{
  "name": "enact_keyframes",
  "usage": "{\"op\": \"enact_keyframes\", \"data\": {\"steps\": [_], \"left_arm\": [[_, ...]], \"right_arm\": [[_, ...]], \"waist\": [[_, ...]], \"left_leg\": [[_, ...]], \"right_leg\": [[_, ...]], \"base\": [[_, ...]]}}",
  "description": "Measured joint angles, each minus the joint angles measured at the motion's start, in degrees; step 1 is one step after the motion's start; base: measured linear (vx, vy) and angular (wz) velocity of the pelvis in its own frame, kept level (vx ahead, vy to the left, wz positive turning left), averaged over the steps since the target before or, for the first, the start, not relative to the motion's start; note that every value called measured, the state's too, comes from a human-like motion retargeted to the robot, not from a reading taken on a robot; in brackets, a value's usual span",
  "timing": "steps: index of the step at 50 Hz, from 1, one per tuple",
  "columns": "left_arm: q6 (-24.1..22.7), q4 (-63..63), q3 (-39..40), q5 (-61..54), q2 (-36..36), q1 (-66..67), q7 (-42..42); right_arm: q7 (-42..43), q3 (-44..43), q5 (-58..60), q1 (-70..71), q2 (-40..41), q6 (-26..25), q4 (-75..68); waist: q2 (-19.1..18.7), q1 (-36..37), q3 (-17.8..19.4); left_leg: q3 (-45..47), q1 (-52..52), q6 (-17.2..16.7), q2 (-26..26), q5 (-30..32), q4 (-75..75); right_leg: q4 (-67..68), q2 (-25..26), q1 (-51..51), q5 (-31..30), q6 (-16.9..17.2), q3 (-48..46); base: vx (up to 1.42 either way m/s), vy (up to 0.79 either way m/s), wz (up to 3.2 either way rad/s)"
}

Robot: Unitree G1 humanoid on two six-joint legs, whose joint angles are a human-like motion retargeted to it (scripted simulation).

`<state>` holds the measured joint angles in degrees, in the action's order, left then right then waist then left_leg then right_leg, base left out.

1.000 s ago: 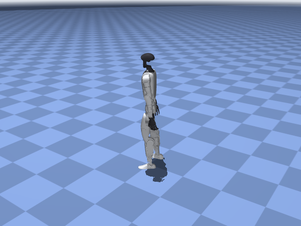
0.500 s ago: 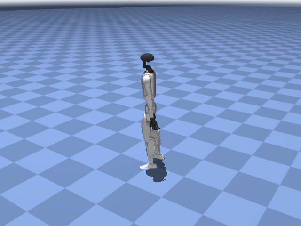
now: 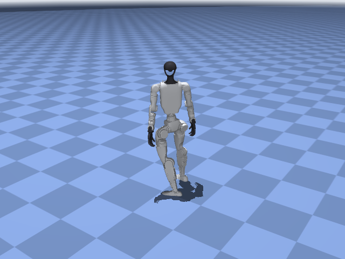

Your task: In place motions

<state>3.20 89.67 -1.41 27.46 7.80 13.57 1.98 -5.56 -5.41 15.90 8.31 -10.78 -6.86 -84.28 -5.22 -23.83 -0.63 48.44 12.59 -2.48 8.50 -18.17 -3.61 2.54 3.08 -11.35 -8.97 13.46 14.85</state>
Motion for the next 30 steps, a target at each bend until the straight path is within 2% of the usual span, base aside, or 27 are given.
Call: {"op": "enact_keyframes", "data": {"steps": [5, 9, 13, 18, 23, 30], "left_arm": [[0.3, -0.3, -1.8, 1.6, -0.4, 0.2, 0.5], [0.8, -0.2, -2.9, 3.4, -0.3, -1.6, 1.0], [0.7, -2.3, -4.4, 5.4, 0.7, -5.1, 2.4], [-2.2, -7.7, -6.7, 5.9, 1.5, -8.7, 1.9], [-4.8, -11.2, -6.5, 2.5, -0.7, -10.0, 1.7], [-3.1, -10.9, -5.2, 1.2, -5.1, -10.2, 5.0]], "right_arm": [[2.6, -0.9, -0.9, 2.4, -0.9, -1.1, 0.2], [4.5, -3.7, -2.1, 3.4, -1.1, -1.9, -0.6], [6.4, -7.7, -6.2, 2.9, -1.6, -1.6, -1.6], [7.3, -12.9, -10.7, -0.1, -3.0, -2.7, -5.1], [6.6, -15.9, -12.9, -2.8, -3.0, -3.7, -8.6], [4.0, -16.6, -18.1, -4.3, -1.5, -2.5, -11.0]], "waist": [[-1.4, -8.9, 1.9], [-4.4, -17.0, 2.7], [-6.8, -23.2, 3.5], [-7.8, -24.4, 4.0], [-8.0, -24.2, 4.0], [-7.6, -20.6, 3.4]], "left_leg": [[6.6, 3.1, -1.2, 1.4, -1.9, -1.6], [12.3, 3.3, -3.5, 3.0, -2.1, -1.4], [15.5, 2.3, -4.3, 3.5, -2.3, -1.8], [18.5, 2.9, -5.1, 3.4, -2.3, -1.6], [18.3, 2.4, -5.0, 2.5, -2.4, -1.2], [14.4, 0.0, -4.1, 0.8, -1.7, -0.3]], "right_leg": [[-0.3, 3.2, -0.7, 0.9, 1.5, 1.8], [-0.5, 6.5, -2.4, 1.9, 1.5, 2.7], [-0.5, 8.0, -4.2, 2.6, 1.5, 4.0], [-0.6, 9.0, -4.7, 3.0, 1.5, 5.1], [-0.6, 8.6, -5.1, 2.7, 1.5, 5.7], [-0.5, 7.1, -6.0, 1.6, 0.5, 5.4]], "base": [[-0.15, -0.07, -1.79], [-0.11, 0.02, -1.26], [-0.06, 0.09, -0.76], [0.01, 0.03, -0.50], [0.00, 0.04, -0.08], [0.01, 0.03, 0.31]]}}
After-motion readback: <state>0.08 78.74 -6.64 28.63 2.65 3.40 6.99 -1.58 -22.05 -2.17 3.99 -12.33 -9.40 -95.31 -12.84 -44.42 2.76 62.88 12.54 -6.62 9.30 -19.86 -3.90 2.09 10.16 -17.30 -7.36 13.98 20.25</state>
